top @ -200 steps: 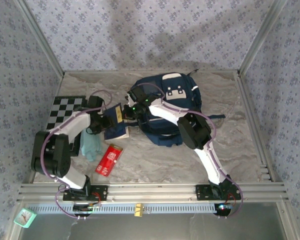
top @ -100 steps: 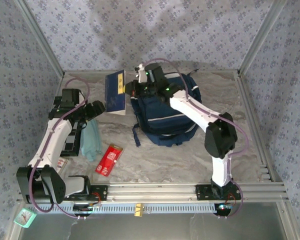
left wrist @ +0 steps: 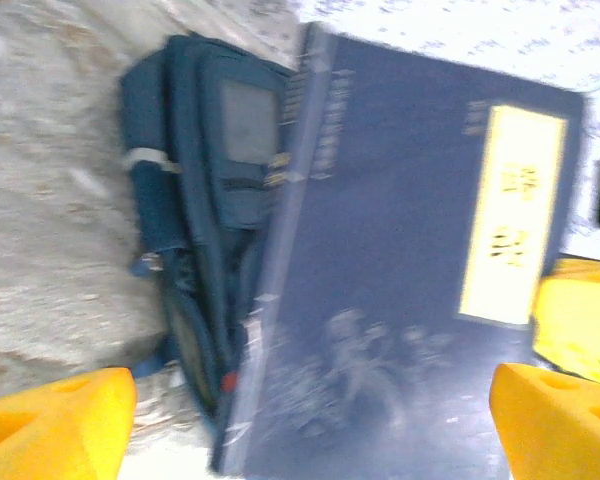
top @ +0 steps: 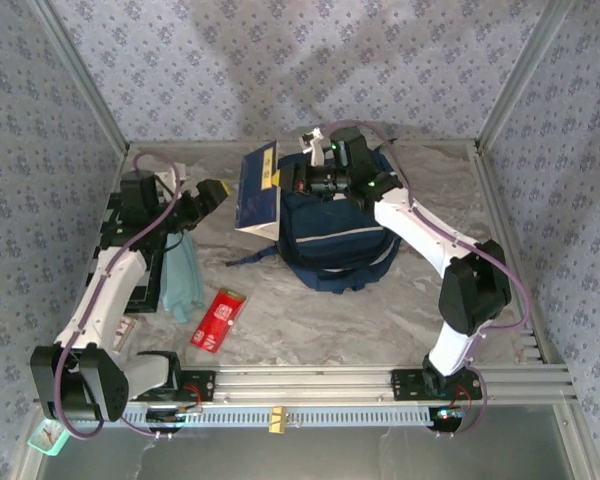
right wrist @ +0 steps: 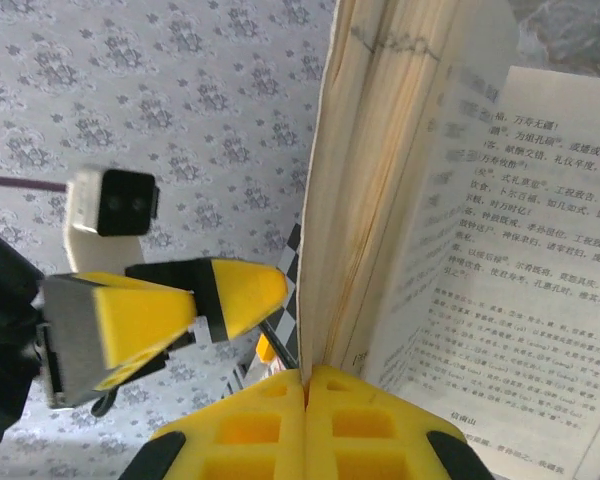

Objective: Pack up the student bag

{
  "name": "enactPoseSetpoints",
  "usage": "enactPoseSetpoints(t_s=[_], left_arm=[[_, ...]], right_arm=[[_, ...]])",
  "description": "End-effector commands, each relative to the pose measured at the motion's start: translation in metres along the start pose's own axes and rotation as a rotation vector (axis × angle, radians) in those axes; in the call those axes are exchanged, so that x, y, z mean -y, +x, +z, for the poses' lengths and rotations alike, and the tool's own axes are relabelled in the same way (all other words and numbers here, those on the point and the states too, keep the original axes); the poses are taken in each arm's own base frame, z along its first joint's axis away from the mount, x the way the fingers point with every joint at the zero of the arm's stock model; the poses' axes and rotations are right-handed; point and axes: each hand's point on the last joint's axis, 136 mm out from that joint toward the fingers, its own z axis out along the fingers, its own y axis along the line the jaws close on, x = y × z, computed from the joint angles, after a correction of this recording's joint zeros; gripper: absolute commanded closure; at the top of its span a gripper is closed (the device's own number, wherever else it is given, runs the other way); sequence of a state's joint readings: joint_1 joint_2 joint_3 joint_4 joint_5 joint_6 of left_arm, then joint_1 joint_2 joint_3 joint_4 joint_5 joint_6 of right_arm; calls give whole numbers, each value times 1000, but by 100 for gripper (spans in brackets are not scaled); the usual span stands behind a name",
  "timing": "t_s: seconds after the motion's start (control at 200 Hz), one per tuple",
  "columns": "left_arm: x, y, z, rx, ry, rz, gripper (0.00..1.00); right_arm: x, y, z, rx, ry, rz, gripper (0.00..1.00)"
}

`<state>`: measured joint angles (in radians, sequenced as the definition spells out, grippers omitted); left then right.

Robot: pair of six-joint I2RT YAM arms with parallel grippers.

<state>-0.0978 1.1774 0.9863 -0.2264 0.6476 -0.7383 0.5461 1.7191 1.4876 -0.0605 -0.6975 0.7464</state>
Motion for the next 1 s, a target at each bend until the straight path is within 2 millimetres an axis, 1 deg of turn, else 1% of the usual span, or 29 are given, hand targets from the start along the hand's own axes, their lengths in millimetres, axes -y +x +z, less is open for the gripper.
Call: enactPoseSetpoints(t_s=[0.0,0.03,0.135,0.235,0.295,0.41,0.49,0.5,0.525,0.56,0.665,0.745,0.8,0.875,0.92,0.999], left_arm=[[24,0,18,-27,94,13,8],[23,1,23,-31,92,0,8],[17,8,42,-53,92,-41,8],[8,16,57,-61,98,-67,8],[8,23,69,-77,126,-83,8],[17,40,93,-147,181,-88,8],[13,49,106,-173,176,-90,9],[12,50,107,-175,175,-90,9],[10,51,110,-175,169,-93,10],[5,52,113,-176,160,-99,11],[-18,60,123,-193,92,-117,11],[-25,67,130,-218,105,-146,13],[-28,71,136,-241,113,-161,14],[-44,77,139,-241,69,-172,15],[-51,79,141,-239,56,-175,17],[-48,83,146,-270,88,-185,19]], right_arm=[[-28,-6,-24,21,-99,-52,100],[-25,-5,-27,23,-96,-42,100],[-5,-6,-38,47,-80,20,100],[2,-6,-47,67,-103,49,100],[9,-3,-48,60,-94,58,100],[26,4,-50,58,-75,84,100],[36,8,-48,48,-72,96,100],[46,16,-47,34,-58,116,100],[54,22,-46,26,-44,133,100],[63,25,-47,24,-37,146,100],[91,36,-48,19,4,200,100],[109,42,-49,17,27,229,100],[118,46,-48,12,33,242,100],[128,52,-46,3,41,264,100],[132,54,-45,1,43,270,100],[138,57,-42,-6,51,279,100]])
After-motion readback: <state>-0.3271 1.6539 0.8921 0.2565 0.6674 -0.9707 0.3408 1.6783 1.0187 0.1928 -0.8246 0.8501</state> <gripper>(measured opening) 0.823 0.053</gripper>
